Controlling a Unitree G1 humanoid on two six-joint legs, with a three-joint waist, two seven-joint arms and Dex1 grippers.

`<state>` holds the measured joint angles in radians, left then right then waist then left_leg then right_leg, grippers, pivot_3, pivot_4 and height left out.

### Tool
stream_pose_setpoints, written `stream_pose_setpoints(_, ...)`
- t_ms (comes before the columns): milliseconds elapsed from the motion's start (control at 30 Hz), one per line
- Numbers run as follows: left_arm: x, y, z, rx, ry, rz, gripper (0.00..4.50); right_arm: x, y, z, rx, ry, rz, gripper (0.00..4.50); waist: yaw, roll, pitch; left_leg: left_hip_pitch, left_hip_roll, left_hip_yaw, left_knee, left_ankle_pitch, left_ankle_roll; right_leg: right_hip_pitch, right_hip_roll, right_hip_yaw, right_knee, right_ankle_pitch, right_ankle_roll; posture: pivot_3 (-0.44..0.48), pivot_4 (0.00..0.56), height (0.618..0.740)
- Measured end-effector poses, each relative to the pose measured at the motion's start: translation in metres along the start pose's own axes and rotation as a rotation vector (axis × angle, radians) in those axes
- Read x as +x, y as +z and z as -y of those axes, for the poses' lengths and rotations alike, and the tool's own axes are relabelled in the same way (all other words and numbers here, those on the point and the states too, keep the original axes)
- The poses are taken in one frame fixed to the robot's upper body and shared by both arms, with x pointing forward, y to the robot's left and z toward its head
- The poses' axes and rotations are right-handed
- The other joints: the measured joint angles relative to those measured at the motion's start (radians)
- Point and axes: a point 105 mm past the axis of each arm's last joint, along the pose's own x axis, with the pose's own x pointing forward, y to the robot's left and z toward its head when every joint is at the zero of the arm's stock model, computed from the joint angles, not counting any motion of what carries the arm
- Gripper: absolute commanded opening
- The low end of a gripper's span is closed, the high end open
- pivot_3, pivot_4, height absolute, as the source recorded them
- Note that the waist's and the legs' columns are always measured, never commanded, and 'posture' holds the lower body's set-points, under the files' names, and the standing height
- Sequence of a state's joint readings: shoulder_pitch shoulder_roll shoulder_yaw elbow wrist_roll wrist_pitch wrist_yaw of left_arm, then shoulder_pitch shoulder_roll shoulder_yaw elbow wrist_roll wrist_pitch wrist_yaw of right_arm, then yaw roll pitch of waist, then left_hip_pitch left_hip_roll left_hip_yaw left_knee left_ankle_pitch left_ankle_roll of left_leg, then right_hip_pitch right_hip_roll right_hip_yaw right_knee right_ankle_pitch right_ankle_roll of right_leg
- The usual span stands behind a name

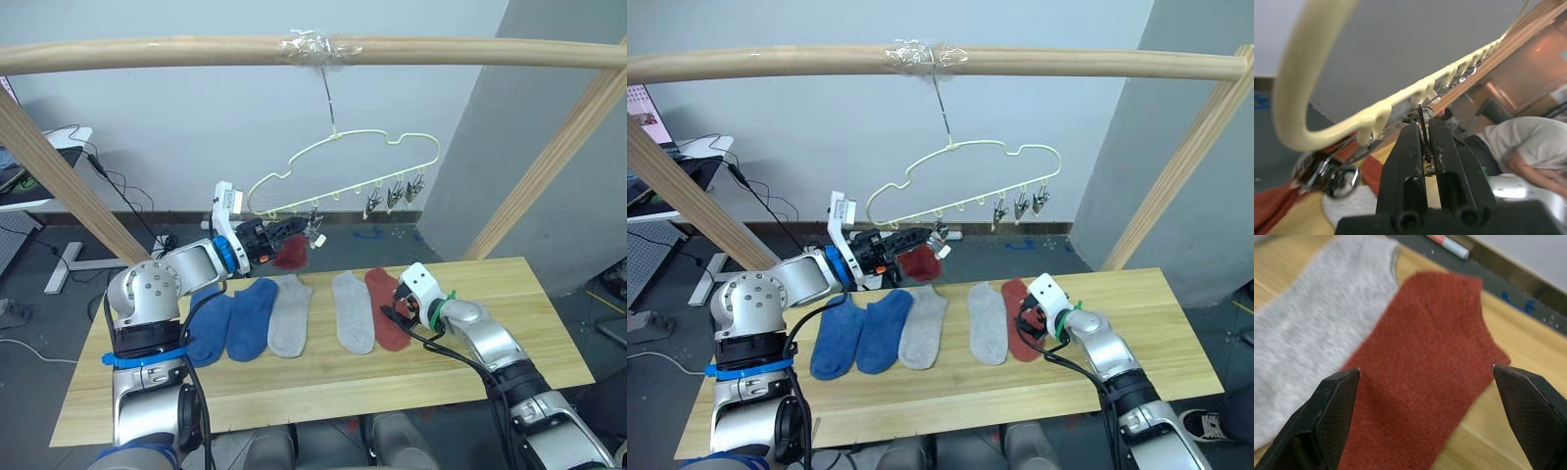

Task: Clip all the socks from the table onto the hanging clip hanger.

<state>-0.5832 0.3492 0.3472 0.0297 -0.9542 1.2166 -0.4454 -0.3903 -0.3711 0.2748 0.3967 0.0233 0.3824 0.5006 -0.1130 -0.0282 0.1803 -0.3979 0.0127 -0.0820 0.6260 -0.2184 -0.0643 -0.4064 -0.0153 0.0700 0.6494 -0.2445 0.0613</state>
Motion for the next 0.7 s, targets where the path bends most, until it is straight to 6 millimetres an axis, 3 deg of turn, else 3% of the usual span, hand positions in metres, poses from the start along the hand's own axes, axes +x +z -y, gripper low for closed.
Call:
stream_pose_setpoints(300,-0.004,-0.001,0.002,0.004,0.002,0.007,0.0,0.01,-0.011,0.0,0.019,-0.004,-0.007,4.5,0.002,0.0,0.0,0.0,0.0,0.0,0.0,0.0,0.0,0.0,0.0,0.0,0.0,0.0,0.0,-0.075,0.16,0.74)
stream_pose_setpoints(400,-0.005,-0.001,0.002,0.005,0.003,0.007,0.0,0.011,-0.013,-0.002,0.029,0.012,-0.004,3.66,0.002,0.0,0.0,0.001,0.0,0.0,0.001,0.0,0.0,0.001,0.0,0.0,0.001,0.0,0.0,-0.075,0.16,0.74)
stream_pose_setpoints(567,-0.007,-0.001,0.003,0.017,0.007,0.01,0.0,0.011,-0.016,-0.003,0.049,0.04,-0.011,1.79,0.004,0.0,0.0,0.002,0.0,0.0,0.001,0.0,0.0,0.002,0.0,0.0,0.001,0.0,0.0,-0.067,0.152,0.74)
stream_pose_setpoints(700,-0.008,-0.001,0.004,0.026,0.005,0.015,0.0,-0.005,-0.029,-0.002,0.027,0.079,-0.036,0.34,0.01,0.0,0.0,0.001,0.0,0.0,0.0,0.0,0.0,0.002,0.0,0.0,0.0,0.0,0.0,-0.067,0.152,0.74)
